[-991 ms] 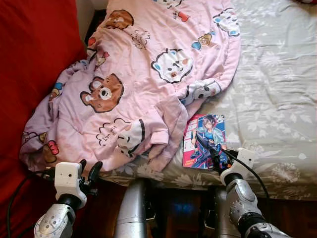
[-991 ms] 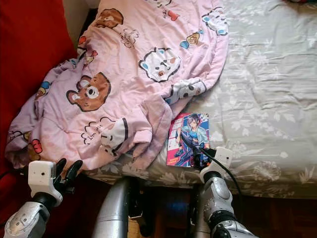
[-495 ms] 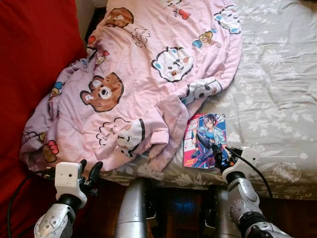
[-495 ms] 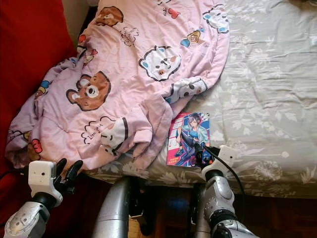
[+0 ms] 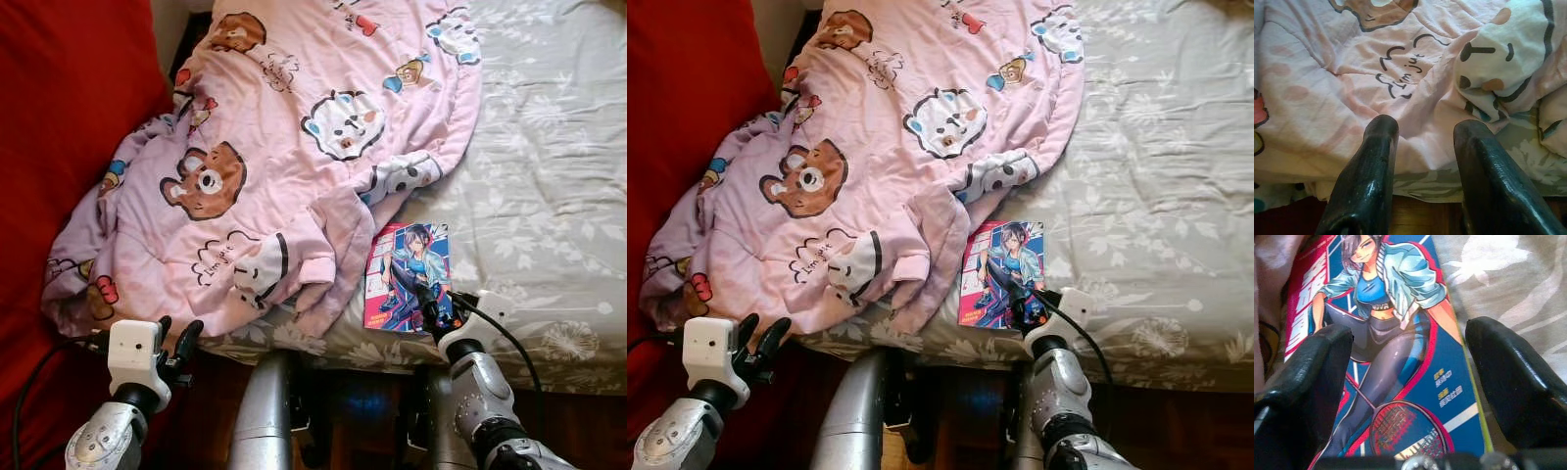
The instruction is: Clean up the room
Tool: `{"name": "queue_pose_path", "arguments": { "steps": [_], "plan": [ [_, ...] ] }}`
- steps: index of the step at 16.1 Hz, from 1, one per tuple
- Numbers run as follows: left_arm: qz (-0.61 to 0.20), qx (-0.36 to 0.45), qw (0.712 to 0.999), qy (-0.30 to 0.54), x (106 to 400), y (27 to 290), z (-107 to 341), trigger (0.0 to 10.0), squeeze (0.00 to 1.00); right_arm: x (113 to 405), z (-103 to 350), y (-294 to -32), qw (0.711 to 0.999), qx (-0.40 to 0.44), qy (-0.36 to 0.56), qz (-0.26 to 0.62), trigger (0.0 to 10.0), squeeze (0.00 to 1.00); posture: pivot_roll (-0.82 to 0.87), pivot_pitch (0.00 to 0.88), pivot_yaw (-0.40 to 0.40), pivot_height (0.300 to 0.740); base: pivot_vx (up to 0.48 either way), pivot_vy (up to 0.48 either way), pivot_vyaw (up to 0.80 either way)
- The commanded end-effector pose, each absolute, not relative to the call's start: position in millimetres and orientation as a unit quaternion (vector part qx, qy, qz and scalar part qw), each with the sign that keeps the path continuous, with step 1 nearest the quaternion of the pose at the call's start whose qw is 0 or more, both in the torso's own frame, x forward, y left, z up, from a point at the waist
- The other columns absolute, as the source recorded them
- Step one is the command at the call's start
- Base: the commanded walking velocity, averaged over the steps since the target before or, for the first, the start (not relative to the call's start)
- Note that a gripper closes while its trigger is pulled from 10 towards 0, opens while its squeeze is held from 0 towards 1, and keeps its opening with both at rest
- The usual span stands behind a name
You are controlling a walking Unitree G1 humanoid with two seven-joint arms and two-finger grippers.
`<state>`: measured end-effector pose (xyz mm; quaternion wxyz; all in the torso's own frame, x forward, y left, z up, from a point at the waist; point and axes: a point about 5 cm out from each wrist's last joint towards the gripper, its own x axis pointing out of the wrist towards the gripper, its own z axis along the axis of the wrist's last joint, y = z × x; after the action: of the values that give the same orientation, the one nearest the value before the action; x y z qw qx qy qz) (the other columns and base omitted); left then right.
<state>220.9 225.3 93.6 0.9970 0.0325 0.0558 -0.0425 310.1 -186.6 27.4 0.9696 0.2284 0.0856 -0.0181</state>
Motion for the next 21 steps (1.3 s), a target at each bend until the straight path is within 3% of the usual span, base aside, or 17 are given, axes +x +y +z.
{"name": "queue_pose_path", "arguments": {
  "steps": [1, 10, 13, 21],
  "plan": [
    [-0.034, 0.043, 0.996, 0.068, 214, 233, 93, 10.0, 0.0, 300, 14, -183, 0.963, 0.245, 0.111, -0.025, 10.0, 0.0, 0.28, 0.36, 0.169, 0.609, 0.0, 0.0, 0.0],
    [-0.045, 0.051, 0.996, 0.066, 215, 231, 96, 10.0, 0.0, 285, -3, -190, 0.923, 0.358, 0.141, -0.013, 10.0, 0.0, 0.28, 0.36, 0.181, 0.609, 0.0, 0.0, 0.0],
    [-0.046, 0.053, 0.995, 0.067, 214, 231, 97, 10.0, 0.0, 270, -17, -192, 0.897, 0.412, 0.156, -0.035, 10.0, 0.0, 0.29, 0.36, 0.186, 0.609, 0.0, 0.0, 0.0],
    [-0.048, 0.059, 0.995, 0.068, 215, 233, 98, 10.0, 0.0, 253, -34, -169, 0.869, 0.452, 0.199, -0.02, 10.0, 0.0, 0.3, 0.353, 0.191, 0.609, 0.0, 0.0, 0.0]
  ]
}}
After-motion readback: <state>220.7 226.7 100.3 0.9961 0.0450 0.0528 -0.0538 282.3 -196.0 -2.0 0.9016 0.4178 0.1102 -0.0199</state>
